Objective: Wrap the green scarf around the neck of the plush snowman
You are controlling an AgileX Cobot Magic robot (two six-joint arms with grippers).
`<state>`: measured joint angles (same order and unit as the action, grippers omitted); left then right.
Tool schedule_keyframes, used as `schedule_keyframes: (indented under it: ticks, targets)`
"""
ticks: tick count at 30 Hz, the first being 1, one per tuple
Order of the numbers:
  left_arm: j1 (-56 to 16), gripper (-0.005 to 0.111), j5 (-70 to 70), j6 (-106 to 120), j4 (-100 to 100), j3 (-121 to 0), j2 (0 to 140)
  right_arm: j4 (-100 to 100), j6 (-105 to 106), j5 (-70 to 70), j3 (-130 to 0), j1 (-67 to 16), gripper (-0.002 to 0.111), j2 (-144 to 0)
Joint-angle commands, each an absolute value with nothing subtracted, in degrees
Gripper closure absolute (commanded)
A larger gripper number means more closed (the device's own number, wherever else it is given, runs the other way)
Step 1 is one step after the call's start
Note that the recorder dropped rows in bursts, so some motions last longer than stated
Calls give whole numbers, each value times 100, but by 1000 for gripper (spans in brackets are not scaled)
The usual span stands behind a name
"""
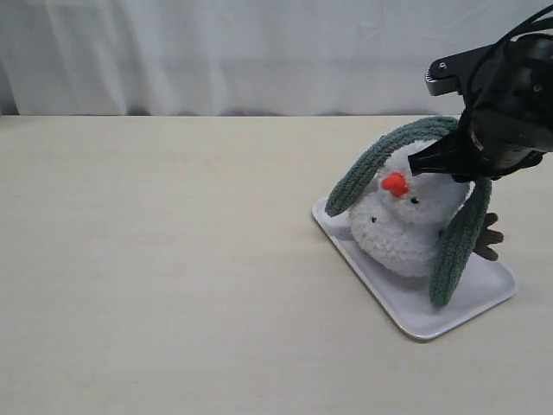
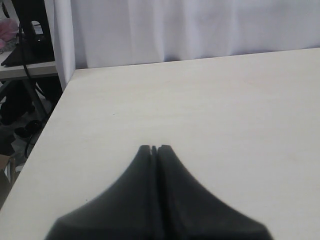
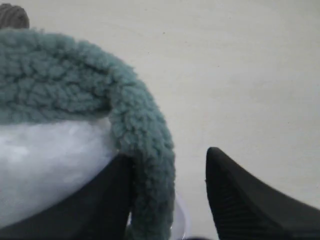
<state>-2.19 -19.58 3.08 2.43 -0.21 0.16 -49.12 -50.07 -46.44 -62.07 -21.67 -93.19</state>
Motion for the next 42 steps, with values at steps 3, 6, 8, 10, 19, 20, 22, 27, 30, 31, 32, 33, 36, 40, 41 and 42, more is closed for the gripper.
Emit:
schedule_keyframes:
  ticks: [3,6,8,10,19,20,22,27,30,31,32,33,36,40,41,42]
  targets:
    - [-276,107,-1894,298,239,0,0,-3954,-4137,-4707,-6436,-2132,55,-9323]
    - [-276,107,-1894,298,239,0,0,-3626,-3864,-4931,-6635,-2132,55,-9311]
    - [-276,107,-1894,298,239,0,0,-3604,-3755,-5175,-6737,-2132,55,-9311]
    - [-276,107,-1894,298,239,0,0,-3618,-3661,-5464,-6810,-2132,55,-9311]
    - [-276,107,-1894,298,239,0,0,-3613,-3368,-5951,-6833,-2132,55,-9205]
    - [-276,107,-1894,298,239,0,0,-3567,-3368,-5888,-6833,-2132,55,-9143]
    - [-276,107,-1894,298,239,0,0,-3367,-3267,-5696,-6833,-2132,55,-8984]
    - [-276,107,-1894,298,239,0,0,-2739,-2742,-5271,-6833,-2132,55,-8657]
    - [-276,107,-1894,298,239,0,0,-2585,-2503,-5068,-6833,-2132,55,-8579]
    - [-276,107,-1894,298,239,0,0,-2569,-2474,-5037,-6833,-2132,55,-8563]
    - [-276,107,-1894,298,239,0,0,-2494,-2387,-4955,-6833,-2132,55,-8565]
    - [-276,107,-1894,298,239,0,0,-2408,-2293,-4877,-6833,-2132,55,-8565]
    - [-276,107,-1894,298,239,0,0,-2272,-2164,-4507,-6833,-2147,55,-8565]
    - [-276,107,-1894,298,239,0,0,-2360,-2408,-4255,-6966,-2135,63,-8652]
    - [-276,107,-1894,298,239,0,0,-2437,-2490,-4329,-7052,-2135,67,-8703]
    - [-276,107,-1894,298,239,0,0,-2572,-2556,-4460,-7181,-2135,73,-8806]
